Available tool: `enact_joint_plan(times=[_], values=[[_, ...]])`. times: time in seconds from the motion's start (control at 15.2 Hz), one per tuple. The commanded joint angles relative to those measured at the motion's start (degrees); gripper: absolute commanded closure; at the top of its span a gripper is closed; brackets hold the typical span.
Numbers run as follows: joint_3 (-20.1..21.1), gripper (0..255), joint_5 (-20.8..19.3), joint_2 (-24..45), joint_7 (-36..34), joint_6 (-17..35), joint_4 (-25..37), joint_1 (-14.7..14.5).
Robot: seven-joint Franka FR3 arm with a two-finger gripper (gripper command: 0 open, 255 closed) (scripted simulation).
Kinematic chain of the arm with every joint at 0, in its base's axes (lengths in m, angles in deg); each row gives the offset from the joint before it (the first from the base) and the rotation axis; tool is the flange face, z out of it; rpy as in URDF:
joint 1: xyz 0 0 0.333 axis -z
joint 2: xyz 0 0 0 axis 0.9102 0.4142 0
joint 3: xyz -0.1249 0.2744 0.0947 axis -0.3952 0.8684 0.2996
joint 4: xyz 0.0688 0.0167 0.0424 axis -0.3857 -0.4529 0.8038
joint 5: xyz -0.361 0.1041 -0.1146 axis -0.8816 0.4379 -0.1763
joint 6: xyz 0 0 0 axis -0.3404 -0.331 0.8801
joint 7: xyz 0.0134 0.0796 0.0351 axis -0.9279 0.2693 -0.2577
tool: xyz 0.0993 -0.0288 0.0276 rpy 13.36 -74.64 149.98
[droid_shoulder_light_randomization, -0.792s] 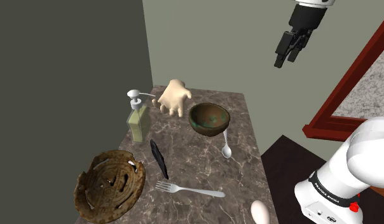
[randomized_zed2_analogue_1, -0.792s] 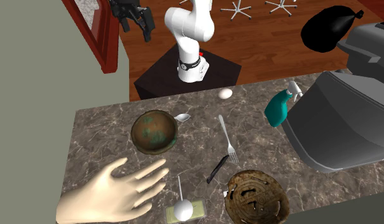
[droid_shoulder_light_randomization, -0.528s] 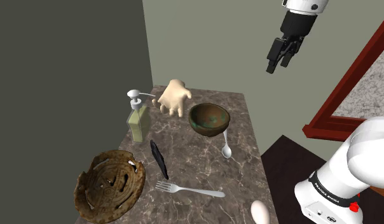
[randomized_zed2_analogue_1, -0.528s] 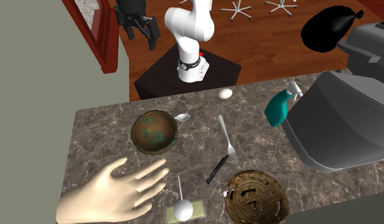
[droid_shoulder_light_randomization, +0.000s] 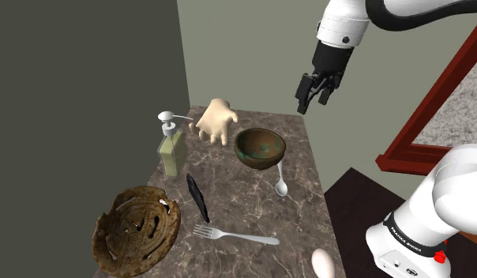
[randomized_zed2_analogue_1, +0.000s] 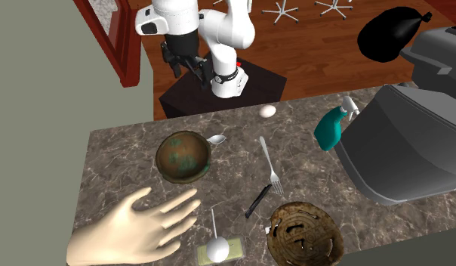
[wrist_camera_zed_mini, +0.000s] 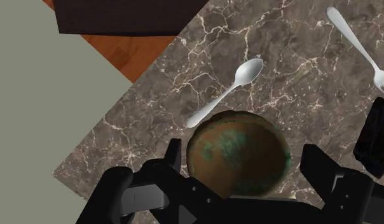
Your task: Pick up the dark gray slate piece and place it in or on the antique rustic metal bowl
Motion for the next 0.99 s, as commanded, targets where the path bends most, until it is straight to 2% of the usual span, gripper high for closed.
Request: enact_joint_plan(times=[0.0, 0.53, 0.92], values=[[2.0, 0, 0.9, 1.9, -2.2, 2.9, -0.7, -0.5], [10.7, 0, 2.3, 13.4, -12.2, 13.5, 1.4, -1.7], [17.0, 0, -0.6, 24.8, -21.0, 20.4, 6.1, -1.8]])
